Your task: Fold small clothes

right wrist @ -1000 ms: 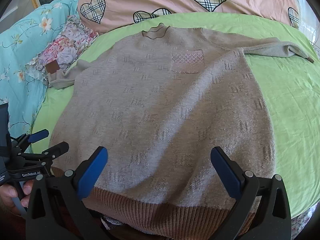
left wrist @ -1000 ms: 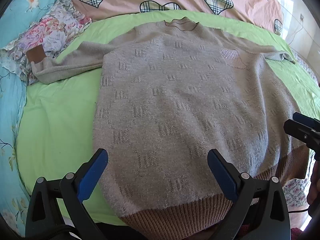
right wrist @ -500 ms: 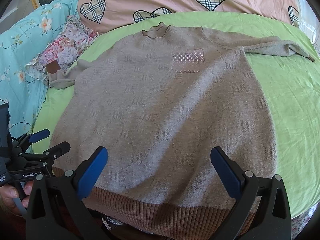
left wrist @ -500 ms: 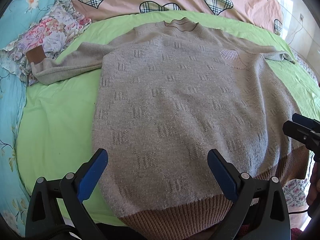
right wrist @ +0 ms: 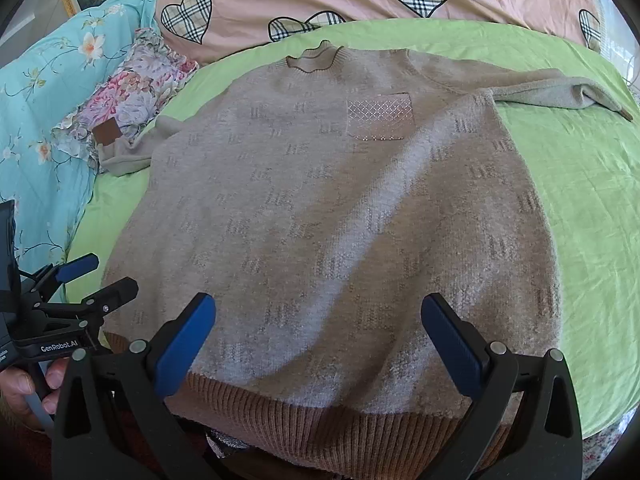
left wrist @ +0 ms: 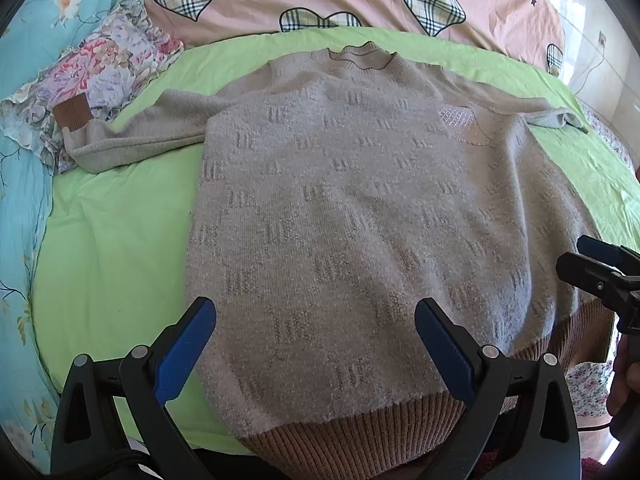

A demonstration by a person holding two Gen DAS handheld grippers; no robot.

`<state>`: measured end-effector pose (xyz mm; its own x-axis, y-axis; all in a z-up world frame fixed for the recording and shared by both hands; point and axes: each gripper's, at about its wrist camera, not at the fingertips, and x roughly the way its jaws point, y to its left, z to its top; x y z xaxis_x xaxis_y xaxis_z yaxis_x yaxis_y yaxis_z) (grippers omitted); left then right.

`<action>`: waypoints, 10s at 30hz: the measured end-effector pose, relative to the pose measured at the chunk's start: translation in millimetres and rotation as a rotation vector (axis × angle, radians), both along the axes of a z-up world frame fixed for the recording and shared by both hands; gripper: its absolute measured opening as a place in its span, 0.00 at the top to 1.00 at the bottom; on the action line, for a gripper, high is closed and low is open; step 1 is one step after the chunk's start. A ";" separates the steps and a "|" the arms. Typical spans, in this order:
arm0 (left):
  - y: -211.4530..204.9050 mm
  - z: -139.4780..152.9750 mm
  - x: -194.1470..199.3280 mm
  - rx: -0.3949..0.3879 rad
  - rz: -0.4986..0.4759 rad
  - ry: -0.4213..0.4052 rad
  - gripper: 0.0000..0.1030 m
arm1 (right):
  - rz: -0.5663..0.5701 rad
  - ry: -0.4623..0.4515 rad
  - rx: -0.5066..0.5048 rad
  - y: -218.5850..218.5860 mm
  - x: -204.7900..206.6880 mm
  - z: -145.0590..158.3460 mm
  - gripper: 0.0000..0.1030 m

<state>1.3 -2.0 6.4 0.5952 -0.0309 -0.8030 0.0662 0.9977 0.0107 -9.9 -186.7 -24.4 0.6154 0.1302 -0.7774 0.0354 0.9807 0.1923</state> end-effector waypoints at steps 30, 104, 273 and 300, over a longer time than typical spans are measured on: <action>-19.1 10.7 64.9 0.041 -0.045 -0.036 0.03 | -0.222 -0.023 0.043 -120.7 21.1 27.8 0.01; -16.3 -29.2 247.7 -0.394 -0.050 0.104 0.03 | 0.116 -0.089 0.392 -30.0 193.1 20.6 0.43; 109.0 -33.1 210.5 -0.149 0.370 -0.025 0.37 | -0.195 -0.122 0.193 -108.4 205.2 7.9 0.88; 123.6 -36.6 205.2 -0.232 0.390 -0.036 0.37 | -0.270 -0.058 0.178 -147.4 203.2 -8.3 0.91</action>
<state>206.5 121.7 -30.1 0.6251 0.0247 -0.7802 -0.3116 0.9243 -0.2204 193.3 -334.0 -32.7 0.6889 0.0873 -0.7195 0.2735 0.8880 0.3696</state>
